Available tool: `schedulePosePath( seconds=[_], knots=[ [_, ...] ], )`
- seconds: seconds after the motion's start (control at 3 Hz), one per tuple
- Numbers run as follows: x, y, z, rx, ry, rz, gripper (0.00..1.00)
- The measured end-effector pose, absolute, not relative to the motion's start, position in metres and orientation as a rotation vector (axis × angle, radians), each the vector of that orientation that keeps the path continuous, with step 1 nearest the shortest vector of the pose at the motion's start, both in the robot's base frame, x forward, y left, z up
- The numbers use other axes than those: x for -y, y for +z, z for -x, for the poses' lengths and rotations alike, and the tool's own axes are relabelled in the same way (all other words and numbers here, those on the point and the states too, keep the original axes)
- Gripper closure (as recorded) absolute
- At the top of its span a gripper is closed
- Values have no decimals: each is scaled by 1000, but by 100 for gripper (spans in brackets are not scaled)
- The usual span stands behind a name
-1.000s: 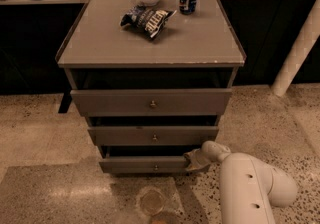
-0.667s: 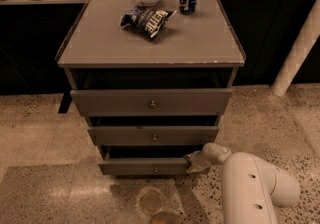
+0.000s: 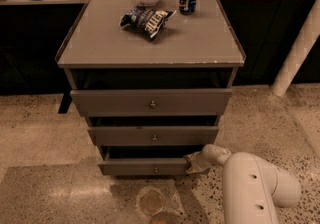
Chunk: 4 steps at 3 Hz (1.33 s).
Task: Open bottom drawer
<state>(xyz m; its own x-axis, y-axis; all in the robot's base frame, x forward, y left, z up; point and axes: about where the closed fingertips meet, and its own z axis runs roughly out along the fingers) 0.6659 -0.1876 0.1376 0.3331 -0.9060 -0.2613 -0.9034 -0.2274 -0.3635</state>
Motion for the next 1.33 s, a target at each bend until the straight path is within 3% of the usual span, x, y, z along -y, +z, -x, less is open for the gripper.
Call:
schedulePosePath(
  seconds=[1.33],
  knots=[
    [188,138,-648,-1576,-12,2162,100]
  ],
)
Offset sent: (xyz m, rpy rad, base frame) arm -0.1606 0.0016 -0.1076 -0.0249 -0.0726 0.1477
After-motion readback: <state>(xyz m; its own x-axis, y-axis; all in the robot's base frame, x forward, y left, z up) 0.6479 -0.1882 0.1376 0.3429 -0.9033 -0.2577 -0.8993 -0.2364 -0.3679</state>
